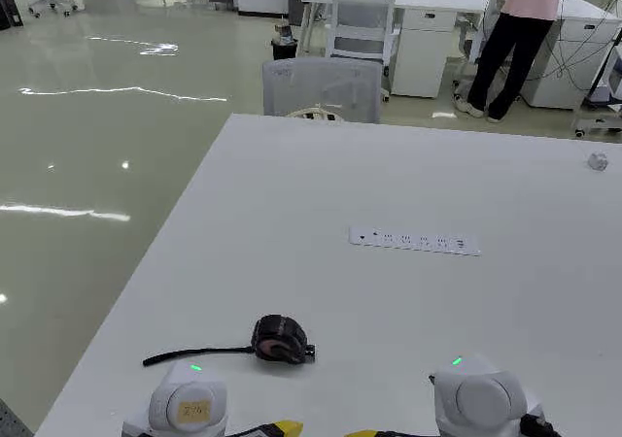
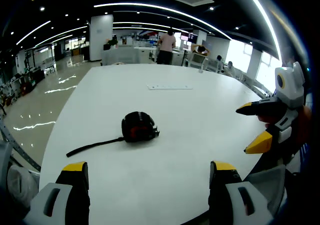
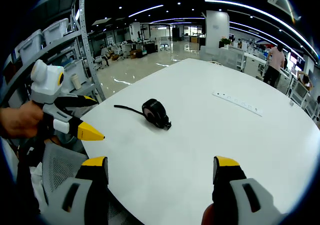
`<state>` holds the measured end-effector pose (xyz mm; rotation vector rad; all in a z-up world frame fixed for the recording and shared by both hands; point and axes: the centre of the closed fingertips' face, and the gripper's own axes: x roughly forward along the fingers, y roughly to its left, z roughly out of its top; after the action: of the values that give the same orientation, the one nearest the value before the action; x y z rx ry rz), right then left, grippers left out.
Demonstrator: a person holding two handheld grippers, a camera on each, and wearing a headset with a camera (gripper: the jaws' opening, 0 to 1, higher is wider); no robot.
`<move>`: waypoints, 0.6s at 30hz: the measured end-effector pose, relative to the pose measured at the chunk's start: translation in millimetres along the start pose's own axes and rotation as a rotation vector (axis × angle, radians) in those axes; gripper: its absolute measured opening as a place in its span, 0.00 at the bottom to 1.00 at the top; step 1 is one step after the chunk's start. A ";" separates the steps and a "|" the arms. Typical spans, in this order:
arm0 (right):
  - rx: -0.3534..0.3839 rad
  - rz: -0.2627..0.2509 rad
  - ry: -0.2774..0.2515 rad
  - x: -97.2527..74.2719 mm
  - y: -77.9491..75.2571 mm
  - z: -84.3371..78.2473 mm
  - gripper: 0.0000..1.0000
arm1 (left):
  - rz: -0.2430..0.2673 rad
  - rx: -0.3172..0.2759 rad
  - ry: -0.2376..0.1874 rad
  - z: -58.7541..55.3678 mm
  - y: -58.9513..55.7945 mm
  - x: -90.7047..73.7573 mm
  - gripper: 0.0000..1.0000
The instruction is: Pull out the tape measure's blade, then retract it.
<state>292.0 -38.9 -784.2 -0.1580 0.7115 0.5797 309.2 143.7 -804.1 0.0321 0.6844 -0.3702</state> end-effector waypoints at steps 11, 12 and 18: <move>0.009 0.001 0.006 -14.5 3.0 0.9 0.92 | 0.010 -0.003 -0.010 5.6 1.2 -9.9 0.99; 0.005 -0.003 0.009 -15.2 2.5 0.4 0.92 | 0.010 -0.004 -0.011 6.2 1.1 -10.7 0.99; 0.008 -0.003 0.013 -16.7 2.5 -0.6 0.94 | 0.013 -0.001 -0.012 7.0 1.7 -12.8 0.99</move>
<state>280.1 -44.5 -773.5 -0.1558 0.7260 0.5731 305.0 148.3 -790.8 0.0333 0.6726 -0.3571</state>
